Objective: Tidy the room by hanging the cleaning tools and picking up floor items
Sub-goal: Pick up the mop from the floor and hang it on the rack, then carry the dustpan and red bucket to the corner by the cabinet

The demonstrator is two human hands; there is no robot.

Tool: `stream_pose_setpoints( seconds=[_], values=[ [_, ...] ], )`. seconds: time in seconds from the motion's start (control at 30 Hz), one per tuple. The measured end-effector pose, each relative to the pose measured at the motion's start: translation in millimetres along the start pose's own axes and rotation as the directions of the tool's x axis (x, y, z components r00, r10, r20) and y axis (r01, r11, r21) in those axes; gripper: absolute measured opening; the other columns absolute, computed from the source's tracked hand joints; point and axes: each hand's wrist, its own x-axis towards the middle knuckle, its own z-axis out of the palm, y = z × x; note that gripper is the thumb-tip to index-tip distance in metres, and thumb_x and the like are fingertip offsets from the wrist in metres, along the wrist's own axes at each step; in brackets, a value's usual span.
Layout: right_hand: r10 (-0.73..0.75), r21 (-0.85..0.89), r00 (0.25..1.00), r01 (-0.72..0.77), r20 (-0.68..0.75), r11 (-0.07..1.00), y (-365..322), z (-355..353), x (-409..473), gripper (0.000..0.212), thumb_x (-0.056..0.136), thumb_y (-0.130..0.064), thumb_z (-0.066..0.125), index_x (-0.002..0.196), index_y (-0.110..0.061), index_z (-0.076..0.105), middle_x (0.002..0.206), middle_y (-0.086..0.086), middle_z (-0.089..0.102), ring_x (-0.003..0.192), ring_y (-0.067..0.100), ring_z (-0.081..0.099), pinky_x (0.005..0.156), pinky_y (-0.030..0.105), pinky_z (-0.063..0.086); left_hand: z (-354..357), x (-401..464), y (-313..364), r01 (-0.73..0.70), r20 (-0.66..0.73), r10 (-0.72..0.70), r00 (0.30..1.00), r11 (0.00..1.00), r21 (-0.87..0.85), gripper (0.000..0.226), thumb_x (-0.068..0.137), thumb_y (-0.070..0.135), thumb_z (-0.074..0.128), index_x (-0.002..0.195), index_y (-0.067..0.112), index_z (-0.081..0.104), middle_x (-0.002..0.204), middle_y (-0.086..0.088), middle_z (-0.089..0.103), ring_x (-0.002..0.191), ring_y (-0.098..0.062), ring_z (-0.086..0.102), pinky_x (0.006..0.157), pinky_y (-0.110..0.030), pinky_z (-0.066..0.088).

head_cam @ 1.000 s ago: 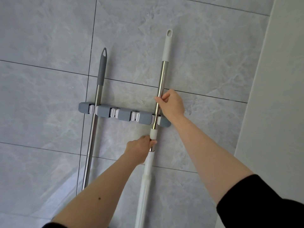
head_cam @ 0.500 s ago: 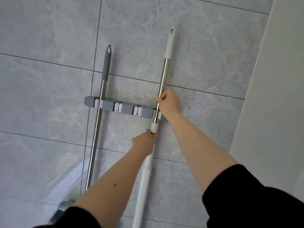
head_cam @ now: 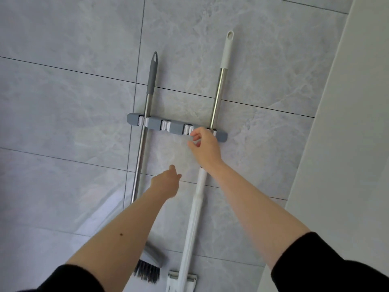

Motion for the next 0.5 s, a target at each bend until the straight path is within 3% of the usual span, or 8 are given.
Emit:
stream_pose_setpoints(
  seconds=[0.2, 0.37, 0.5],
  values=[
    [0.025, 0.051, 0.994, -0.030, 0.106, 0.998, -26, 41, -32, 0.026, 0.085, -0.008, 0.063, 0.110, -0.007, 0.057, 0.101, 0.004, 0.051, 0.080, 0.015, 0.050, 0.084, 0.035, 0.049, -23, -38, -59, 0.189, 0.007, -0.189, 0.982, 0.982, 0.000, 0.031, 0.100, 0.027, 0.033, 0.122, 0.006, 0.041, 0.120, -0.013, 0.059, 0.109, -0.033, 0.058, 0.089, -0.037, 0.044],
    [0.011, 0.080, 0.980, -0.027, 0.199, 0.996, -37, 74, -58, 0.025, 0.087, -0.014, 0.062, 0.111, -0.009, 0.056, 0.107, 0.008, 0.058, 0.081, 0.014, 0.052, 0.078, 0.030, 0.047, -39, -68, -96, 0.271, -0.004, -0.271, 0.963, 0.962, 0.020, 0.022, 0.099, 0.024, 0.035, 0.113, 0.007, 0.038, 0.118, -0.015, 0.060, 0.105, -0.033, 0.059, 0.087, -0.037, 0.044],
    [-0.012, 0.149, 0.959, -0.031, 0.282, 0.988, -49, 103, -74, 0.025, 0.086, -0.014, 0.063, 0.110, -0.009, 0.057, 0.103, 0.008, 0.058, 0.082, 0.015, 0.053, 0.079, 0.032, 0.047, -54, -97, -123, 0.341, -0.044, -0.339, 0.940, 0.934, 0.104, 0.035, 0.100, 0.030, 0.036, 0.124, 0.004, 0.037, 0.120, -0.016, 0.059, 0.106, -0.034, 0.059, 0.088, -0.041, 0.046]
  ],
)
